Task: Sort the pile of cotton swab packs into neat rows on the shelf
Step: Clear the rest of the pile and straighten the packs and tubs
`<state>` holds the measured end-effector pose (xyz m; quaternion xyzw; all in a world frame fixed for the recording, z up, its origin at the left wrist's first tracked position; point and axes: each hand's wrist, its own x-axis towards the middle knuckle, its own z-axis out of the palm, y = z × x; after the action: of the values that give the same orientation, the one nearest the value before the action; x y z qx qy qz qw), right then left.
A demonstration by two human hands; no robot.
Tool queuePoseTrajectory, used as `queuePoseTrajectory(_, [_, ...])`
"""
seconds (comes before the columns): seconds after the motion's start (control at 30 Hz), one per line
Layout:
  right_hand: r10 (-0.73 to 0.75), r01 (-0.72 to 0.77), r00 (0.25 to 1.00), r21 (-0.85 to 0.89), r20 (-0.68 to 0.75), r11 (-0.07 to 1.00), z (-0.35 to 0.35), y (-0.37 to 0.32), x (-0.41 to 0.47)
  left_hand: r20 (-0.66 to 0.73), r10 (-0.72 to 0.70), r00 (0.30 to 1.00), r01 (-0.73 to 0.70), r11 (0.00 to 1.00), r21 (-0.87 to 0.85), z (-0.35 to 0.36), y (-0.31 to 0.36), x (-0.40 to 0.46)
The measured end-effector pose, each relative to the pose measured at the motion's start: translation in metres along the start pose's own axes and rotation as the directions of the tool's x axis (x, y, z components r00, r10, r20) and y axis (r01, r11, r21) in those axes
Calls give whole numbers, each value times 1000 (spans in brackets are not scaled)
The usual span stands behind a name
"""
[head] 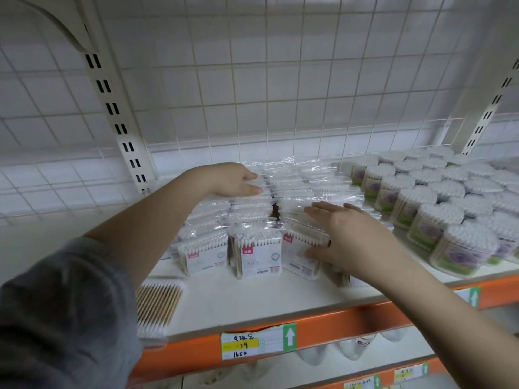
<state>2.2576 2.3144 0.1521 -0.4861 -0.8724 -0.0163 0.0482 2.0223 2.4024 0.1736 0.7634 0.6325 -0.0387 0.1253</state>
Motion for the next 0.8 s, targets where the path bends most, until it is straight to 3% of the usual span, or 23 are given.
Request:
queuePoseTrajectory(0.13, [-7,6,999,-21,-38,1000,4,-4,-4,-68,31,997,-37,996,-84,-3,19,11])
queuePoseTrajectory(0.27, [-12,8,996,-57,-84,998,10,0,3,-47,60,997,-64,994,-88,-2,34,25])
queuePoseTrajectory(0.57, [-33,30,999,-62,-43,998,11,7,10,-28,33,999,-36,994,-107,5,39,42])
queuePoseTrajectory(0.8, [-30,28,998,-37,-56,999,19,11,14,-129,50,990,-52,998,-16,7,49,49])
